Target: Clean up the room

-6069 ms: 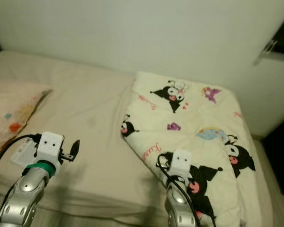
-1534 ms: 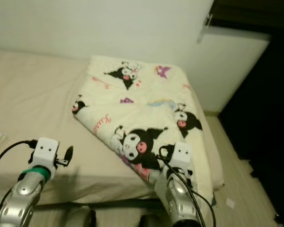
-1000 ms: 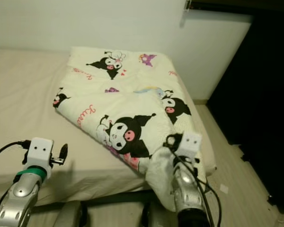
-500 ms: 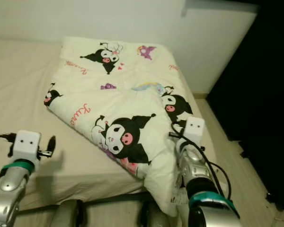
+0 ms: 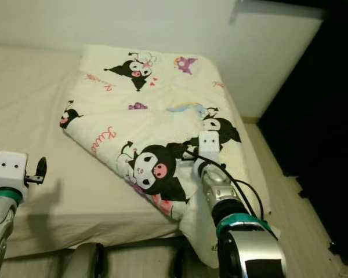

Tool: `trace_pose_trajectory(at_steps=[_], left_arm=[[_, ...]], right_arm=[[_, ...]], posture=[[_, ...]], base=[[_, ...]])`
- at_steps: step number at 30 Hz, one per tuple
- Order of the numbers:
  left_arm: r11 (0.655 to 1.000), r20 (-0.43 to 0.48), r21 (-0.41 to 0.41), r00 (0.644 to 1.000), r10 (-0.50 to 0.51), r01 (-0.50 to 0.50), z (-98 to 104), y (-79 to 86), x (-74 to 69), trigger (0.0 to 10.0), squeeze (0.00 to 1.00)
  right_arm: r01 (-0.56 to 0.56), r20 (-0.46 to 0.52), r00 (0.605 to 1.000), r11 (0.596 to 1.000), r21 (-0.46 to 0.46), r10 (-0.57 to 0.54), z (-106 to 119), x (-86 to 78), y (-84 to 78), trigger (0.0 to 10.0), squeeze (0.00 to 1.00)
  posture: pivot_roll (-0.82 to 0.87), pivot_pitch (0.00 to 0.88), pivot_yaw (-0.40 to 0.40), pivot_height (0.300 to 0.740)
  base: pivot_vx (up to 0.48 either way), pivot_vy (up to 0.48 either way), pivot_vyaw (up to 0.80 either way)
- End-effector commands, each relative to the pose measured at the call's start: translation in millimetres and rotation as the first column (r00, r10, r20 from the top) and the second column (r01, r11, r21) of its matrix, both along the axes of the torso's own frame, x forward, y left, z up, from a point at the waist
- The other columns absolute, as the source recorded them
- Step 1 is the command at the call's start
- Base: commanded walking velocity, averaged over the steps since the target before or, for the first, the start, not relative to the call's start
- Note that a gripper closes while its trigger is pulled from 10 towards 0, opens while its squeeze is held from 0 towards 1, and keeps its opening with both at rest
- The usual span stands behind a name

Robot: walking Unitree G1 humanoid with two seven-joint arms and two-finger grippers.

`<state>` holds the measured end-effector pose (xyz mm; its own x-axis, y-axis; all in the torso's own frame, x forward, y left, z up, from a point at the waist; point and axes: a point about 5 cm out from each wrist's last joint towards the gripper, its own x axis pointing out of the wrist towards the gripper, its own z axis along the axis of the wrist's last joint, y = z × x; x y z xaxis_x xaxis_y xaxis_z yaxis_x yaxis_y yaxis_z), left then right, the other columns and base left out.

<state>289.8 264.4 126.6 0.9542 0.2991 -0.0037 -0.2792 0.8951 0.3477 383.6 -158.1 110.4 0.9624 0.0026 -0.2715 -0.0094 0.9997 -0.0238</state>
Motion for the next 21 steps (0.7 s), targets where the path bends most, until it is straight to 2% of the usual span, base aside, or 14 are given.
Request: trace_pose_trajectory(at_steps=[1,5,8,10,11,13,14,17,18,19,20,21], left_arm=[[1.000,-0.012,0.002,1.000,-0.002,0.003,-1.4,-3.0,2.1,10.0,0.00],[1.000,-0.007,0.004,1.000,-0.009,0.009,1.4,-2.5,2.6,10.0,0.00],[1.000,-0.031,-0.001,0.999,-0.012,0.012,-5.8,-0.1,-0.2,10.0,0.00],[1.000,-0.033,-0.025,0.999,-0.005,0.004,-8.2,-2.6,-1.3,10.0,0.00],[1.000,-0.033,-0.025,0.999,-0.005,0.004,-8.2,-2.6,-1.3,10.0,0.00],[1.000,-0.034,-0.031,0.999,-0.008,0.006,-10.3,-7.5,0.8,10.0,0.00],[1.000,-0.034,-0.031,0.999,-0.008,0.006,-10.3,-7.5,0.8,10.0,0.00],[0.999,-0.016,-0.039,1.000,-0.027,0.026,-6.1,-14.4,10.3,10.0,0.00],[0.999,-0.016,-0.039,1.000,-0.027,0.026,-6.1,-14.4,10.3,10.0,0.00],[0.999,-0.008,-0.043,1.000,-0.024,0.023,-3.7,-14.2,13.8,10.0,0.00],[0.999,-0.008,-0.043,1.000,-0.024,0.023,-3.7,-14.2,13.8,10.0,0.00],[0.999,0.000,-0.045,1.000,-0.025,0.025,-0.9,-13.7,17.2,10.0,0.00]], right_arm=[[0.031,-0.008,0.999,0.999,0.005,-0.031,2.4,1.5,-7.2,10.0,0.00],[0.017,0.006,1.000,1.000,0.002,-0.017,7.4,3.7,-7.7,10.0,0.00],[0.020,-0.046,0.999,0.998,-0.065,-0.023,0.8,0.8,-14.6,10.0,0.00],[-0.067,-0.083,0.995,0.996,-0.054,0.063,-4.5,-1.0,-4.4,10.0,0.00],[-0.067,-0.083,0.995,0.996,-0.054,0.063,-4.5,-1.0,-4.4,10.0,0.00],[-0.212,-0.113,0.972,0.976,-0.042,0.207,-11.7,-4.9,15.6,10.0,0.00],[-0.212,-0.113,0.972,0.976,-0.042,0.207,-11.7,-4.9,15.6,10.0,0.00],[-0.418,-0.114,0.895,0.900,0.119,0.431,-24.2,-16.9,49.7,10.0,0.00],[-0.418,-0.114,0.895,0.900,0.119,0.431,-24.2,-16.9,49.7,10.0,0.00],[-0.480,-0.103,0.862,0.865,0.147,0.496,-25.3,-20.1,57.6,10.0,0.00],[-0.480,-0.103,0.862,0.865,0.147,0.496,-25.3,-20.1,57.6,10.0,0.00],[-0.545,-0.068,0.821,0.815,0.196,0.566,-21.2,-21.4,65.1,10.0,0.00]], posture=[[0.21,0.047,-0.123,0.595],[0.19,0.059,-0.111,0.595],[0.17,0.051,-0.087,0.595],[0.16,0.043,-0.085,0.595],[0.16,0.043,-0.085,0.595],[0.17,0.031,-0.091,0.595],[0.17,0.031,-0.091,0.595],[0.17,0.016,-0.104,0.595],[0.17,0.016,-0.104,0.595],[0.17,0.014,-0.103,0.595],[0.17,0.014,-0.103,0.595],[0.17,0.009,-0.103,0.595]], base=[[0.000,0.000,0.00],[0.000,0.000,0.00],[0.000,0.000,0.00],[0.000,0.000,0.00],[0.000,0.000,0.00],[0.000,0.000,0.00],[0.000,0.000,0.00],[0.000,0.000,0.00],[0.000,0.000,0.00],[0.000,0.000,0.00],[0.000,0.000,0.00],[0.000,0.000,0.00]])
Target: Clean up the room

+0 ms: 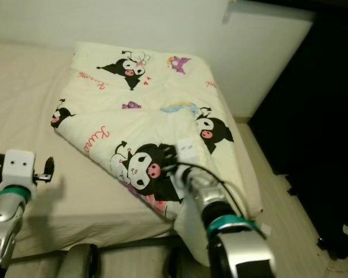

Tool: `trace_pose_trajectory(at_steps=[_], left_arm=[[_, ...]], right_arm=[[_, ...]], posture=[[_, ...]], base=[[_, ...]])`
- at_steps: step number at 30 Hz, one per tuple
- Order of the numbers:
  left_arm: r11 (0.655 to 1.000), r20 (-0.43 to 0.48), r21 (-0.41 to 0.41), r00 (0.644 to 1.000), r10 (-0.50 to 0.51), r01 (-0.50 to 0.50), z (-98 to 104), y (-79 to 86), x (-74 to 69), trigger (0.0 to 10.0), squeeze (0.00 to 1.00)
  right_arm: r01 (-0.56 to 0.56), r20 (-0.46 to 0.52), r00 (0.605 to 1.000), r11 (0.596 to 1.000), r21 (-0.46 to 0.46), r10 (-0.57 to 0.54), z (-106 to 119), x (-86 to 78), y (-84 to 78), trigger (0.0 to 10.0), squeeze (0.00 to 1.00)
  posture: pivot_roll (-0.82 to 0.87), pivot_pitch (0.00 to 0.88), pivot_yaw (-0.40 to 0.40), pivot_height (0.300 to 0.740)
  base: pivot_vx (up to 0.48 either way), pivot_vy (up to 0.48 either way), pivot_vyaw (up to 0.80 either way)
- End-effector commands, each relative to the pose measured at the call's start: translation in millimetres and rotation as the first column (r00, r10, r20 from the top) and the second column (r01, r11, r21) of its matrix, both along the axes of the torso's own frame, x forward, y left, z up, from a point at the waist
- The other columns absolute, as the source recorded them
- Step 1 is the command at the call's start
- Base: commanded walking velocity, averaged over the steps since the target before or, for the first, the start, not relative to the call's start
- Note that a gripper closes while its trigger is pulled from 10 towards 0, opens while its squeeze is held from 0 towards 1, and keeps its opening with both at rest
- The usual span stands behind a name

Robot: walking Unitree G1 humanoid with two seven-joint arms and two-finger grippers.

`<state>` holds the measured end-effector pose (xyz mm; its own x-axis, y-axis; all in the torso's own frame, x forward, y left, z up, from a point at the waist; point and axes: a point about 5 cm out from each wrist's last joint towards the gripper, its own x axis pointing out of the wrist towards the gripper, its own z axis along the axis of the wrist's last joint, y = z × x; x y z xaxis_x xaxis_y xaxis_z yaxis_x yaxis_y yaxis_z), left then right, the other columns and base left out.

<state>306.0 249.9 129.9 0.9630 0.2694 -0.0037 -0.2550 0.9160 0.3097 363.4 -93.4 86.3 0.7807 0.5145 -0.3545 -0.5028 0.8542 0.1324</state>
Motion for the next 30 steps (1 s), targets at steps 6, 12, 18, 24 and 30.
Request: trace_pose_trajectory(at_steps=[6,12,18,24,30], left_arm=[[1.000,0.007,-0.017,1.000,0.003,-0.003,2.7,3.4,8.3,10.0,0.00],[1.000,0.018,-0.020,1.000,0.008,-0.007,6.1,5.6,10.3,10.0,0.00],[1.000,0.026,-0.009,1.000,0.017,-0.017,7.6,9.6,11.0,10.0,0.00],[1.000,0.004,-0.016,1.000,-0.002,0.002,1.1,5.0,6.8,10.0,0.00],[0.998,-0.019,0.003,0.998,-0.062,0.062,-6.9,-10.8,4.0,10.0,0.00]], right_arm=[[-0.324,0.100,0.946,0.909,0.263,0.308,31.0,-12.0,13.6,10.0,0.00],[-0.633,0.239,0.769,0.654,0.414,0.593,70.2,-69.9,9.0,10.0,0.00],[-0.047,0.130,0.991,0.987,0.156,0.027,42.5,1.5,-67.9,10.0,0.00],[0.620,0.134,0.784,0.772,-0.141,-0.606,31.6,7.5,-148.7,10.0,0.00],[0.776,0.126,0.630,0.614,-0.143,-0.767,23.8,-11.5,-192.0,10.0,0.00]], posture=[[0.16,0.004,-0.097,0.595],[0.16,0.007,-0.096,0.595],[0.17,0.009,-0.072,0.595],[0.19,0.004,-0.028,0.595],[0.19,0.001,-0.048,0.595]], base=[[0.000,0.000,0.00],[0.000,0.000,0.00],[0.000,0.000,0.00],[0.000,0.000,0.00],[0.000,0.000,0.00]])
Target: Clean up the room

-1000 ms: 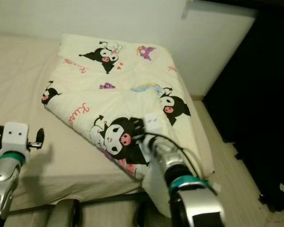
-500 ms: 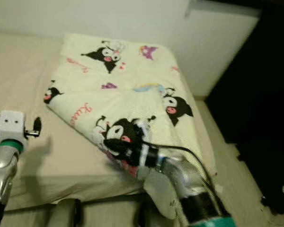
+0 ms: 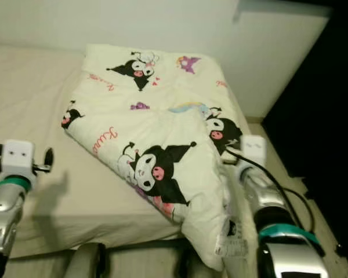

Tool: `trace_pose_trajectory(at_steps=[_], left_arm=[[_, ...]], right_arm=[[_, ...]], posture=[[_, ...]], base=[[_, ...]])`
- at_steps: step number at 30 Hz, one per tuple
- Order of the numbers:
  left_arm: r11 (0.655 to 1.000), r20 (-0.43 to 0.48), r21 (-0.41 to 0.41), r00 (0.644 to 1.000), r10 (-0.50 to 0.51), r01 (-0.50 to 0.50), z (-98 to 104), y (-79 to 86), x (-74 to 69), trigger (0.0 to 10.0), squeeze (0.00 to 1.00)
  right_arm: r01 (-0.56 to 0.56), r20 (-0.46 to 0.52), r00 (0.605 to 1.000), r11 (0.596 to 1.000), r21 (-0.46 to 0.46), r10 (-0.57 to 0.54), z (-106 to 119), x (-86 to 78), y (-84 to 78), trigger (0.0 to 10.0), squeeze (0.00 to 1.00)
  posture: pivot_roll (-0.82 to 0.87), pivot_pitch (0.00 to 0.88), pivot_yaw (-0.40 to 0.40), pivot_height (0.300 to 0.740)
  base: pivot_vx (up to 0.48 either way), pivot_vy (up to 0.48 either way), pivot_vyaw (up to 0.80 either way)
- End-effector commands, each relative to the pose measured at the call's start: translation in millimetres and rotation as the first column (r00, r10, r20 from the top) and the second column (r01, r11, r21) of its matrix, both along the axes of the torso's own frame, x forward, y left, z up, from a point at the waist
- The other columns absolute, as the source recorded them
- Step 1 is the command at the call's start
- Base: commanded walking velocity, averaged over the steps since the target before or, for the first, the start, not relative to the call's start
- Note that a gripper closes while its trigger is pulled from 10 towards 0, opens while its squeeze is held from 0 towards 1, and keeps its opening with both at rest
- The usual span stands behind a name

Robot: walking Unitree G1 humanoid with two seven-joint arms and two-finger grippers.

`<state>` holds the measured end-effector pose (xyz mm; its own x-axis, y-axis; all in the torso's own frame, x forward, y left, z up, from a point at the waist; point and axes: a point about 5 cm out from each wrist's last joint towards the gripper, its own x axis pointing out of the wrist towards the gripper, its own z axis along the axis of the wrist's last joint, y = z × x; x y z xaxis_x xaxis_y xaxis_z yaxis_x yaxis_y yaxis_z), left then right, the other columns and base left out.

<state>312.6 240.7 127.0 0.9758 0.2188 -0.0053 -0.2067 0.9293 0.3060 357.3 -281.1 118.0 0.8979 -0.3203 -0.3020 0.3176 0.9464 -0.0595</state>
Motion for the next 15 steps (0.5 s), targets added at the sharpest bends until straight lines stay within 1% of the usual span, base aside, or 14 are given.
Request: trace_pose_trajectory(at_steps=[1,3,4,6,8,9,11,12,13,15], left_arm=[[1.000,-0.017,0.002,1.000,-0.012,0.012,-5.3,-3.9,-2.9,10.0,0.00],[1.000,-0.017,0.002,1.000,-0.012,0.012,-5.3,-3.9,-2.9,10.0,0.00],[1.000,-0.018,-0.009,1.000,-0.011,0.011,-6.9,-6.1,-3.8,10.0,0.00],[1.000,-0.027,-0.017,0.999,-0.022,0.021,-10.0,-10.8,-3.7,10.0,0.00],[0.999,-0.026,-0.020,0.999,-0.033,0.033,-9.9,-15.5,-2.2,10.0,0.00],[0.999,-0.026,-0.020,0.999,-0.033,0.033,-9.9,-15.5,-2.2,10.0,0.00],[0.999,-0.018,-0.022,0.999,-0.038,0.037,-7.3,-18.4,0.6,10.0,0.00],[0.999,-0.018,-0.022,0.999,-0.038,0.037,-7.3,-18.4,0.6,10.0,0.00],[0.999,-0.014,-0.023,0.999,-0.038,0.038,-6.4,-18.9,1.2,10.0,0.00],[0.999,-0.014,-0.023,0.999,-0.038,0.038,-6.4,-18.9,1.2,10.0,0.00]], right_arm=[[0.062,-0.040,0.997,0.998,-0.028,-0.063,-12.9,-8.3,-8.2,10.0,0.00],[0.062,-0.040,0.997,0.998,-0.028,-0.063,-12.9,-8.3,-8.2,10.0,0.00],[0.063,-0.067,0.996,0.996,-0.059,-0.067,-19.4,-10.6,-7.5,10.0,0.00],[0.027,-0.111,0.993,0.995,-0.095,-0.037,-30.4,-11.6,3.1,10.0,0.00],[-0.018,-0.123,0.992,0.997,-0.080,0.008,-34.7,-9.8,14.1,10.0,0.00],[-0.018,-0.123,0.992,0.997,-0.080,0.008,-34.7,-9.8,14.1,10.0,0.00],[-0.124,-0.129,0.985,0.991,-0.050,0.117,-38.1,-5.1,34.1,10.0,0.00],[-0.124,-0.129,0.985,0.991,-0.050,0.117,-38.1,-5.1,34.1,10.0,0.00],[-0.172,-0.133,0.977,0.984,-0.038,0.165,-39.8,-3.5,43.3,10.0,0.00],[-0.172,-0.133,0.977,0.984,-0.038,0.165,-39.8,-3.5,43.3,10.0,0.00]], posture=[[0.20,0.001,-0.054,0.595],[0.20,0.001,-0.054,0.595],[0.19,0.005,-0.057,0.595],[0.19,0.012,-0.054,0.595],[0.19,0.012,-0.054,0.595],[0.19,0.012,-0.054,0.595],[0.18,0.021,-0.064,0.595],[0.18,0.021,-0.064,0.595],[0.17,0.026,-0.069,0.595],[0.17,0.026,-0.069,0.595]], base=[[0.000,0.000,0.00],[0.000,0.000,0.00],[0.000,0.000,0.00],[0.000,0.000,0.00],[0.000,0.000,0.00],[0.000,0.000,0.00],[0.000,0.000,0.00],[0.000,0.000,0.00],[0.000,0.000,0.00],[0.000,0.000,0.00]])
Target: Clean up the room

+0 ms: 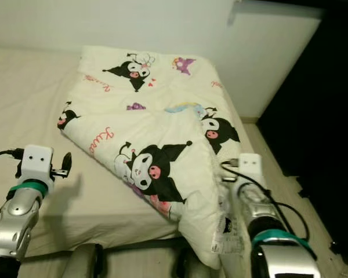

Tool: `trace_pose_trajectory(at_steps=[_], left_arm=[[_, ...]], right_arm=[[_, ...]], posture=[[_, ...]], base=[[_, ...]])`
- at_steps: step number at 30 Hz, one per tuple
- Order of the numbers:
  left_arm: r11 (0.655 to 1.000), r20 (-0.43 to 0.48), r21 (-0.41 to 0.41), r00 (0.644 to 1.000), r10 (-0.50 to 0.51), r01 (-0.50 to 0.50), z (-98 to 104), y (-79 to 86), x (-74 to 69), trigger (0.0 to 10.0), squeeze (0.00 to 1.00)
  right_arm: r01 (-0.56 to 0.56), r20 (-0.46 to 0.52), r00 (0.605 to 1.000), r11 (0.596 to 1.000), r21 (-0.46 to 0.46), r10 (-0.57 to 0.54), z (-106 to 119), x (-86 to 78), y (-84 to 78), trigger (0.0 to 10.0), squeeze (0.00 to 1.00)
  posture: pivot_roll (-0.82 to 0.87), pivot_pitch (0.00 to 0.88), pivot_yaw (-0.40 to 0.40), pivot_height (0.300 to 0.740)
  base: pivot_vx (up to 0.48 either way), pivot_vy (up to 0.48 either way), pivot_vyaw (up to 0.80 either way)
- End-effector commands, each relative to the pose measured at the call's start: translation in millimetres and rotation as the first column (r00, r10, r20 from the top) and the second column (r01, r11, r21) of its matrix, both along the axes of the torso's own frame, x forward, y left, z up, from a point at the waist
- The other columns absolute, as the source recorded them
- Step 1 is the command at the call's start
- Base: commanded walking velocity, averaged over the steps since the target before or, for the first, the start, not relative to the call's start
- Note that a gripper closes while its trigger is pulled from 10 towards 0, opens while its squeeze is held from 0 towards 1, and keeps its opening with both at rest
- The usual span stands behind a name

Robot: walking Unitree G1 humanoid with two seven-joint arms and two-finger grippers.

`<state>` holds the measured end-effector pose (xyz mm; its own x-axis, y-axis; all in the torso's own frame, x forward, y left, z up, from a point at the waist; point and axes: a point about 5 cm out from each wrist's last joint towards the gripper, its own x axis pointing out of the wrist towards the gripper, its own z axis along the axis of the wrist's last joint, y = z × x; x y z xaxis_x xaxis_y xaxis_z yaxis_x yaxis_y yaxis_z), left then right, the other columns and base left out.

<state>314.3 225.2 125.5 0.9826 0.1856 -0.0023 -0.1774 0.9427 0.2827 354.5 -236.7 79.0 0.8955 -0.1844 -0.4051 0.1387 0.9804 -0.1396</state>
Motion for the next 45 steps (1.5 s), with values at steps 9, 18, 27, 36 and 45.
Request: trace_pose_trajectory(at_steps=[9,18,27,36,45], left_arm=[[1.000,0.007,0.000,1.000,0.007,-0.007,4.2,1.5,6.4,10.0,0.00],[1.000,0.040,-0.013,0.999,0.023,-0.022,12.8,8.4,9.1,10.0,0.00],[1.000,0.086,-0.015,0.996,0.027,-0.026,23.4,15.5,8.3,10.0,0.00],[1.000,0.084,-0.005,0.996,0.018,-0.018,17.6,13.7,-0.5,10.0,0.00],[0.998,0.109,0.021,0.993,0.051,-0.054,23.2,25.6,-4.2,10.0,0.00]], right_arm=[[-0.513,0.112,0.857,0.813,0.276,0.503,0.6,7.4,103.5,10.0,0.00],[-0.894,0.365,0.373,0.224,0.389,0.853,26.8,-25.3,142.9,10.0,0.00],[-0.931,0.556,0.227,0.011,0.365,0.800,71.0,-52.7,103.8,10.0,0.00],[-0.736,0.433,0.677,0.555,0.386,0.596,57.0,-8.8,39.4,10.0,0.00],[-0.388,0.133,0.922,0.881,0.270,0.365,30.0,-2.2,-3.0,10.0,0.00]], posture=[[0.14,0.019,-0.069,0.595],[0.15,0.022,-0.079,0.595],[0.16,0.004,-0.067,0.595],[0.19,0.000,-0.082,0.595],[0.21,0.000,-0.097,0.595]], base=[[0.000,0.000,0.00],[0.000,0.000,0.00],[0.000,0.000,0.00],[0.000,0.000,0.00],[0.000,0.000,0.00]])
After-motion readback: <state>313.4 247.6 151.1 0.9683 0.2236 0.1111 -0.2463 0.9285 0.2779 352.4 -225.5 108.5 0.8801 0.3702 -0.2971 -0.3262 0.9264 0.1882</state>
